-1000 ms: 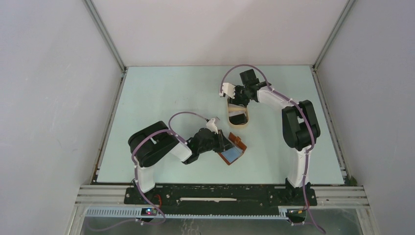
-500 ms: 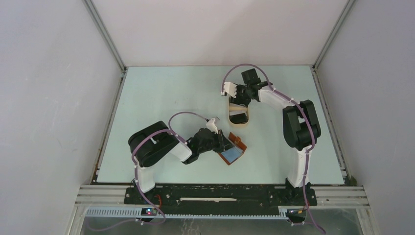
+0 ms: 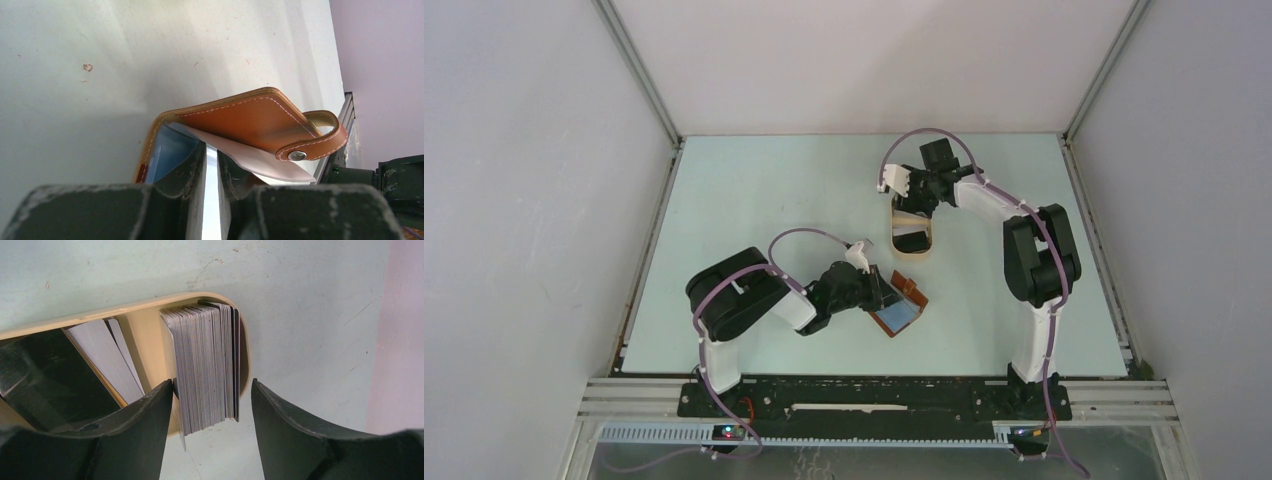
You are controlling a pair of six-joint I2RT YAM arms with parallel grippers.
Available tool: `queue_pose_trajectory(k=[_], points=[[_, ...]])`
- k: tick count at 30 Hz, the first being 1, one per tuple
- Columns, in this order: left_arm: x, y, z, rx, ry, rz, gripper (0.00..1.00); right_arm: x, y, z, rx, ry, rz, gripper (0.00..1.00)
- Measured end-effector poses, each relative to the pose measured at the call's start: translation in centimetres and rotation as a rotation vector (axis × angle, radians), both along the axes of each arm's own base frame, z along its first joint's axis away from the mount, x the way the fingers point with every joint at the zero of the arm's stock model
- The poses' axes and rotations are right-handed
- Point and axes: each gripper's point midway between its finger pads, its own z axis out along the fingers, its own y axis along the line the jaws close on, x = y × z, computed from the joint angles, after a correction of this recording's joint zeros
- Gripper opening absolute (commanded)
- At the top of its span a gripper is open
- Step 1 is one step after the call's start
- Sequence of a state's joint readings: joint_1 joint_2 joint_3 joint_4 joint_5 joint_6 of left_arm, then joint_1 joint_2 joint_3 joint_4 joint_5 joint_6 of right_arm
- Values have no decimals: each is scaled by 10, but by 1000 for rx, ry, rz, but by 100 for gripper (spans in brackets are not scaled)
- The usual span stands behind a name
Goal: Put the credit cards into the card holder
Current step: Pick up the credit card from the storage box.
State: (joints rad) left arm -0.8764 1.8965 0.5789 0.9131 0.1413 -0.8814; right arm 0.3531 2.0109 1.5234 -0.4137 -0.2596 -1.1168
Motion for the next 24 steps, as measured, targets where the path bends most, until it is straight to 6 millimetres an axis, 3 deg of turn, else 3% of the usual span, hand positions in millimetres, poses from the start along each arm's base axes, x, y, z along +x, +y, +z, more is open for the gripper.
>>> queue_pose_trajectory(k=[10,24], points=[[0,-1,0,-1,-1,-1,19,1,-2,5,7,-8,-3,63],[1,-2,0,-2,-1,-1,19,-4,0,8,16,5,8,47]])
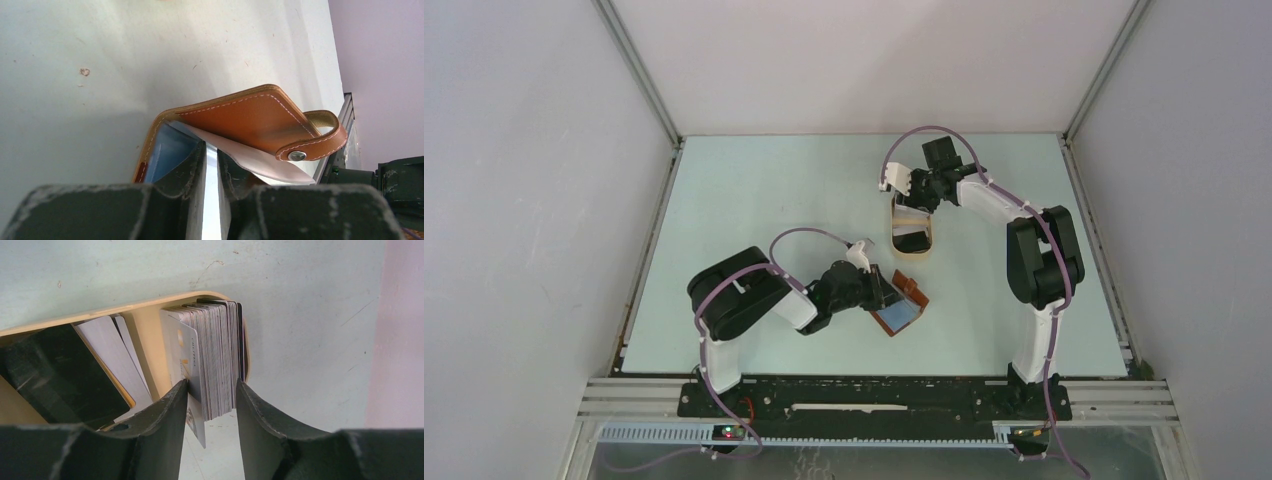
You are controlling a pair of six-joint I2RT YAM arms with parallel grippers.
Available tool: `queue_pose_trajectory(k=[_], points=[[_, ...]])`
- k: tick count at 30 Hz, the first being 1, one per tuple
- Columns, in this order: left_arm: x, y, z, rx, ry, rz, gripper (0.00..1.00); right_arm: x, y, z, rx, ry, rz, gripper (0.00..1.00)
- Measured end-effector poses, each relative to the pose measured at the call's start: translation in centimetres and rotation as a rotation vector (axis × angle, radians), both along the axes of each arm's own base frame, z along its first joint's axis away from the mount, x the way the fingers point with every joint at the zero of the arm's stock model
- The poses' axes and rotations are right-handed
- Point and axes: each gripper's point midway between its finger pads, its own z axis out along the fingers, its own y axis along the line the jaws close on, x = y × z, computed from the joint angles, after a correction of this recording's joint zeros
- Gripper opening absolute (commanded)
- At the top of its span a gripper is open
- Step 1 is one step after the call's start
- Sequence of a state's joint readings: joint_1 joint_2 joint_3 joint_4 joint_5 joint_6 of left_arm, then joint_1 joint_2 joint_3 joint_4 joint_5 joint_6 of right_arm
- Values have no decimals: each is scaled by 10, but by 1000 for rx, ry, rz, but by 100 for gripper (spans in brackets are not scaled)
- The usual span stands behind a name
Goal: Put the credit cards into the card holder
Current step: Pick up the credit card from the storage box.
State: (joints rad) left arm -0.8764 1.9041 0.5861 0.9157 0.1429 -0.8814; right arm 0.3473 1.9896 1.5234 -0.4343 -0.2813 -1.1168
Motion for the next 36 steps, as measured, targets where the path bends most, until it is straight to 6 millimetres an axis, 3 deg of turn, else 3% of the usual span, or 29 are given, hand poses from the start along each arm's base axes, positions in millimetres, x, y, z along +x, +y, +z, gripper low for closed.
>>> queue_pose_trajectory(k=[12,23,36], points=[[1,-1,0,-1,0,-1,19,-2,-1,0,9,13,4,34],[1,-1,0,-2,1,-3,19,-2,-2,8,22,3,1,1],[0,-1,0,-4,3,-8,19,-5,-2,7,38,24,10,0]])
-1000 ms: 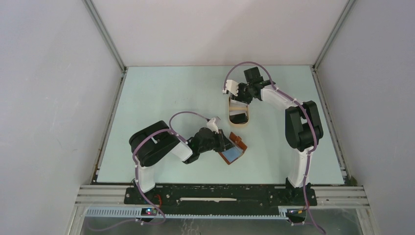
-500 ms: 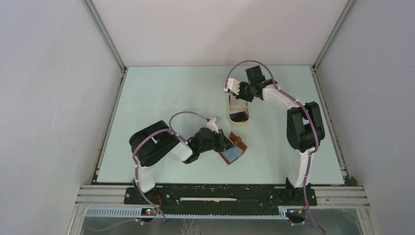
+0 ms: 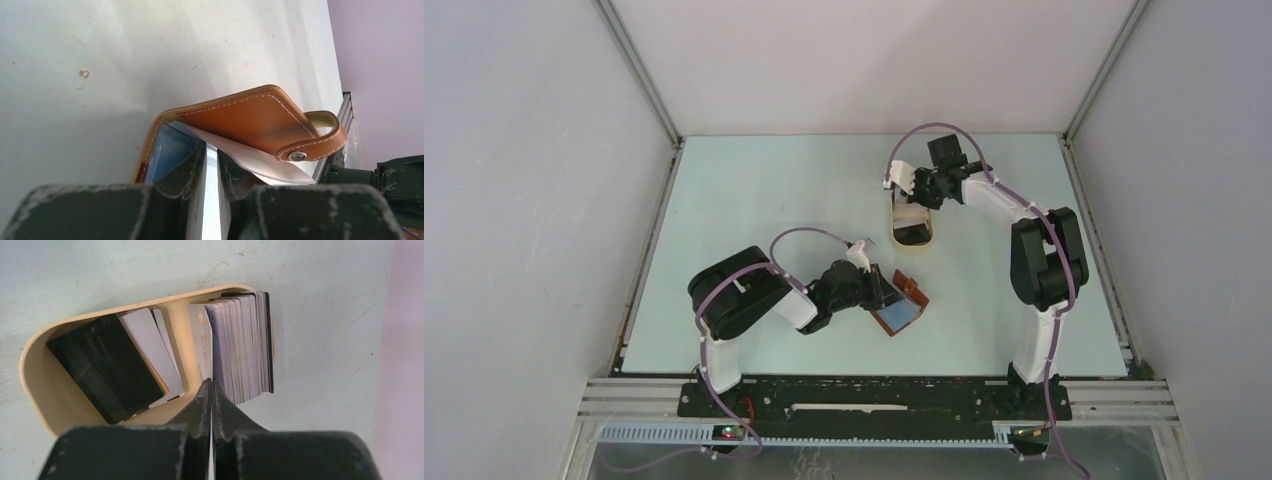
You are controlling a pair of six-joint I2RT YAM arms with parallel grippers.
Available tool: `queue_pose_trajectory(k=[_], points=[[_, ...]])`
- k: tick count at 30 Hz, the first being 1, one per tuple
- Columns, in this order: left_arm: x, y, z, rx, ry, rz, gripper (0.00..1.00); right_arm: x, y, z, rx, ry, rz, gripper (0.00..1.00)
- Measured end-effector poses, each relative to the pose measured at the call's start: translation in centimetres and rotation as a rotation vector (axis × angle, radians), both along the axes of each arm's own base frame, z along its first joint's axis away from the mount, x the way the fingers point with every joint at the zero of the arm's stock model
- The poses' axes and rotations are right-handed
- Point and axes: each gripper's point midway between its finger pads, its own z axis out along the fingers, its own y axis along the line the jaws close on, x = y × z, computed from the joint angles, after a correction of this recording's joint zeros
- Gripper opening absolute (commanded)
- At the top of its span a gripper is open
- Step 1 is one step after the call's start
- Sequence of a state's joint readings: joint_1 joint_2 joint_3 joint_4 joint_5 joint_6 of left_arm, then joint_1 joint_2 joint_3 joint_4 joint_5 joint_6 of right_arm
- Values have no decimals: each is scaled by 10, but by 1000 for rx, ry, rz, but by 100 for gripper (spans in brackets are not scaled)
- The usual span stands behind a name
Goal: Put the credit cards into the card holder
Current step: Pick up the credit card from the storage box.
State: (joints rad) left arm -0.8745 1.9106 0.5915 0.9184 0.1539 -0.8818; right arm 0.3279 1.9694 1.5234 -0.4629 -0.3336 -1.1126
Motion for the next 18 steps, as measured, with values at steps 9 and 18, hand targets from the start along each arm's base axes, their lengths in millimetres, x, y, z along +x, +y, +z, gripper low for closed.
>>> queue_pose_trajectory(k=[9,18], points=[[-1,0,0,-1,1,-3,19,-12,3,-4,28,56,26,0],[0,-1,1,-3,1,-5,19,-11,-3,21,147,117,-15,0]])
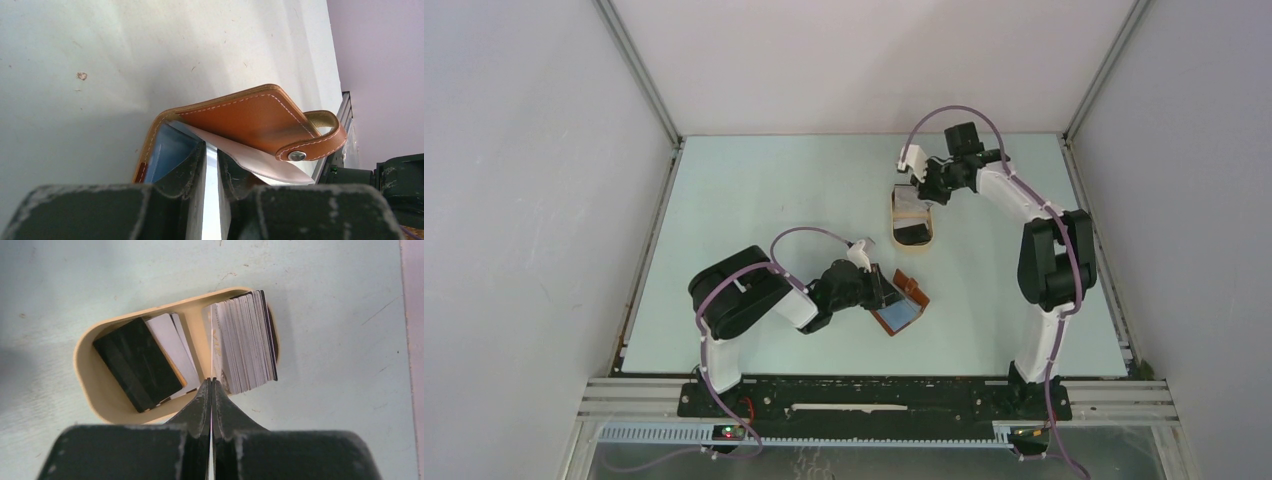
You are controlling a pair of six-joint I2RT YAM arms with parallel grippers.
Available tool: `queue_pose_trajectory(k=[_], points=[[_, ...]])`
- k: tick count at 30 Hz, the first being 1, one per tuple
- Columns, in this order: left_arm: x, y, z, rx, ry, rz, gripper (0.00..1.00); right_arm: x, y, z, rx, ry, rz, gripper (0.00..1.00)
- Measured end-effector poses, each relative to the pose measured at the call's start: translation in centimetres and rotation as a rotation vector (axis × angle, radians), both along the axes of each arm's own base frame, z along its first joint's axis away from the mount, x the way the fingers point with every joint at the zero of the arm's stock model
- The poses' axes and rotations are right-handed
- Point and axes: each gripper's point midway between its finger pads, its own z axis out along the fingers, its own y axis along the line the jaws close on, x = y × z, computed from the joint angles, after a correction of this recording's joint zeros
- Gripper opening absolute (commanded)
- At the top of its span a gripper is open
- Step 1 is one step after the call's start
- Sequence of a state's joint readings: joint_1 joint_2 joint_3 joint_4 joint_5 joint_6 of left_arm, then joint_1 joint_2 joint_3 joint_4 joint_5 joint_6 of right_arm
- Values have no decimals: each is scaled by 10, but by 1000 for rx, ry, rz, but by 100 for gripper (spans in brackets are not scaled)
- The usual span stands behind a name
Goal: Put the credit cards into the card holder
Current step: Pick up the credit card from the storage box, then insert the credit card into the card holder.
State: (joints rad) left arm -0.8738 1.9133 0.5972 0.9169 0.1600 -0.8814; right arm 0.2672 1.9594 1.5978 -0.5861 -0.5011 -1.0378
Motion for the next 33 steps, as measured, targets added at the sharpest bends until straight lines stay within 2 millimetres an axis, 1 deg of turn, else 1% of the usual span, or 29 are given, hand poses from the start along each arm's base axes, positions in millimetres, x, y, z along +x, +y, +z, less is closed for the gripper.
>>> queue_pose_trajectory(k=[5,10,15,17,20,24,27,30,33], points=[[0,0,0,1,1,0,19,-14,-3,26,90,58,-41,0],[2,0,0,4,3,1,19,-41,-1,69,212,135,-81,0],[2,0,0,4,5,-4,19,-85,4,116,355,229,-90,0],[2,-1,0,6,3,-9,19,-109,6,126,410,275,-85,0],[3,-1,0,7,6,-16,19,-153,7,127,469,378,-79,0],[3,-1,0,7,10,-20,20,-202,9,117,521,515,-62,0],[2,-1,0,4,15,-26,20,-231,9,105,545,584,-45,0],[2,-1,1,2,21,-34,21,-258,10,88,540,633,-32,0],[1,-3,2,-1,27,-42,22,-276,14,74,503,660,-10,0]])
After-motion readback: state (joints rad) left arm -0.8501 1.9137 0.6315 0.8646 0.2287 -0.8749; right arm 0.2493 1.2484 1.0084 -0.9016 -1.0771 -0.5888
